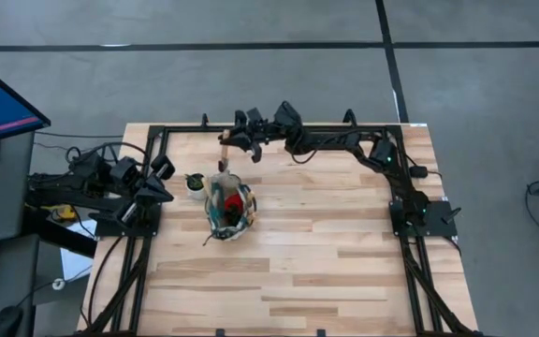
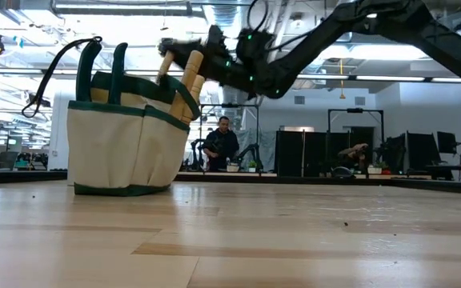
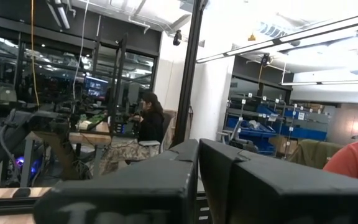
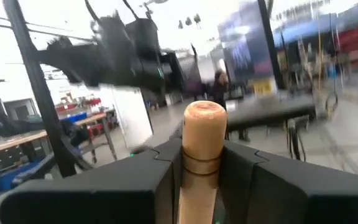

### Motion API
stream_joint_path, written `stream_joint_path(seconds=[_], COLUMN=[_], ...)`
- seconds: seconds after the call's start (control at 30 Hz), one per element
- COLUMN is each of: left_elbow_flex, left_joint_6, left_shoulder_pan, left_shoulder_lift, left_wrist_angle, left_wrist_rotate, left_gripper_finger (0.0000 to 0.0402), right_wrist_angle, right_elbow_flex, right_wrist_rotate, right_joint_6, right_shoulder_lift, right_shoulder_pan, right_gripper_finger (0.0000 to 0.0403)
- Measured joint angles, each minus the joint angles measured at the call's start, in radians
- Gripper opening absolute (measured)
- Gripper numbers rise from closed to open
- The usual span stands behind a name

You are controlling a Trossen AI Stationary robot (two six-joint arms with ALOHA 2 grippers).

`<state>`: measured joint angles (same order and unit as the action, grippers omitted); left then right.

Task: Pick & Place Garden tools in Gardening bag
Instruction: Put the trowel into the gardening bag

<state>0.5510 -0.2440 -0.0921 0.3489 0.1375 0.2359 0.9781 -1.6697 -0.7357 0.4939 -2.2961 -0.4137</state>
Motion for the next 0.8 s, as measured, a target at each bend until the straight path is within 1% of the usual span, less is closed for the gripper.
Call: stream_joint_path(seconds=[0.17, 0.27, 0.37, 0.43, 0.5, 0.6, 0.67, 0.73, 0.8], left_elbow_flex=[0.000, 0.000, 0.000, 0.000, 0.000, 0.000, 0.000, 0.000, 0.000], left_joint_6=[0.000, 0.001, 0.001, 0.002, 0.002, 0.001, 0.001, 0.001, 0.001], left_shoulder_pan=[0.000, 0.000, 0.000, 0.000, 0.000, 0.000, 0.000, 0.000, 0.000], left_shoulder_lift=[0.000, 0.000, 0.000, 0.000, 0.000, 0.000, 0.000, 0.000, 0.000], left_wrist_angle=[0.001, 0.001, 0.001, 0.001, 0.001, 0.001, 0.002, 0.002, 0.002], left_wrist_rotate=[0.000, 0.000, 0.000, 0.000, 0.000, 0.007, 0.016, 0.022, 0.023], left_gripper_finger=[0.0003, 0.0003, 0.0003, 0.0003, 0.0003, 0.0003, 0.0003, 0.0003, 0.0003], right_wrist_angle=[-0.014, -0.091, -0.169, -0.197, -0.180, -0.065, -0.011, -0.023, -0.106], right_elbow_flex=[0.001, 0.000, 0.000, 0.001, 0.001, 0.003, 0.002, 0.000, -0.001], right_wrist_rotate=[0.014, 0.054, 0.056, 0.056, 0.056, 0.031, 0.029, 0.032, 0.086], right_joint_6=[-0.006, -0.015, -0.027, -0.068, -0.081, -0.027, -0.026, -0.065, -0.136], right_shoulder_lift=[0.007, 0.006, 0.000, 0.001, 0.000, 0.011, 0.041, 0.073, 0.087], right_shoulder_pan=[-0.017, -0.028, -0.029, -0.015, -0.004, 0.005, 0.008, 0.008, 0.008], right_gripper_finger=[0.0061, 0.0061, 0.0061, 0.0061, 0.0061, 0.0061, 0.0061, 0.0061, 0.0061])
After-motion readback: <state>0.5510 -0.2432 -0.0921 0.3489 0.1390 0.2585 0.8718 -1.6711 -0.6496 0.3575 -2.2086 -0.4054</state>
